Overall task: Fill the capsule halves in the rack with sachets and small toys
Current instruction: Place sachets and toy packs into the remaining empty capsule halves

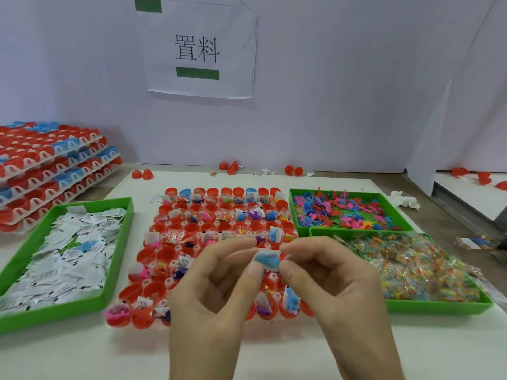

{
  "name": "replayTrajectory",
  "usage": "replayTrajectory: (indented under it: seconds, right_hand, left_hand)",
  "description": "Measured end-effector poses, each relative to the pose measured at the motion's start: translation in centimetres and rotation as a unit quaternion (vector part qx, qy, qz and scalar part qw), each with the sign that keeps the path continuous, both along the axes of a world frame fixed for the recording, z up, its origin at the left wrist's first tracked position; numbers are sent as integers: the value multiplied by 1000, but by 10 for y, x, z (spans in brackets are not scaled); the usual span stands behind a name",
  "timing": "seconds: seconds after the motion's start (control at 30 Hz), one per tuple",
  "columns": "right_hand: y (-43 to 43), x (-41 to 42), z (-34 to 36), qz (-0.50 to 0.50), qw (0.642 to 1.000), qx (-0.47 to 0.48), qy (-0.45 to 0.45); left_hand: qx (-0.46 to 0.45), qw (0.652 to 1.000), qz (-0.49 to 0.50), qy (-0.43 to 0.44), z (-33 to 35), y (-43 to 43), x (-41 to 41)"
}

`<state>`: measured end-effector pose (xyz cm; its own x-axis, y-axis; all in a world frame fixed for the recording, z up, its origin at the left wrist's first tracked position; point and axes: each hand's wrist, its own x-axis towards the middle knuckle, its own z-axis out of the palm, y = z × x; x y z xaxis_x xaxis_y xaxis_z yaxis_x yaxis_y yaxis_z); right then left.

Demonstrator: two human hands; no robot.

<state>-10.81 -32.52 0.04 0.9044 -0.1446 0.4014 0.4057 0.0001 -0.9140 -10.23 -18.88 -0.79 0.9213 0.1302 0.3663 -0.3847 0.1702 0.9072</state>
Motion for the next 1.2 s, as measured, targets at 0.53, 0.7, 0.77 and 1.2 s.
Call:
replayTrajectory:
  seconds: [0.53,0.7,0.77,1.2]
  right_hand:
    - [-82,28,-59,-239,806,-450,302]
    - [-79,27,-54,-266,818,-424,282]
    - [-78,26,-53,-282,826,-409,265]
    - [-81,28,-60,-405,902,-141,47]
  left_hand:
    - [24,999,40,16,-6,-4,0]
    - [25,999,38,21,-5,-6,-1]
    - [27,999,38,21,-5,-6,-1]
    - [37,998,41,24,-8,-4,1]
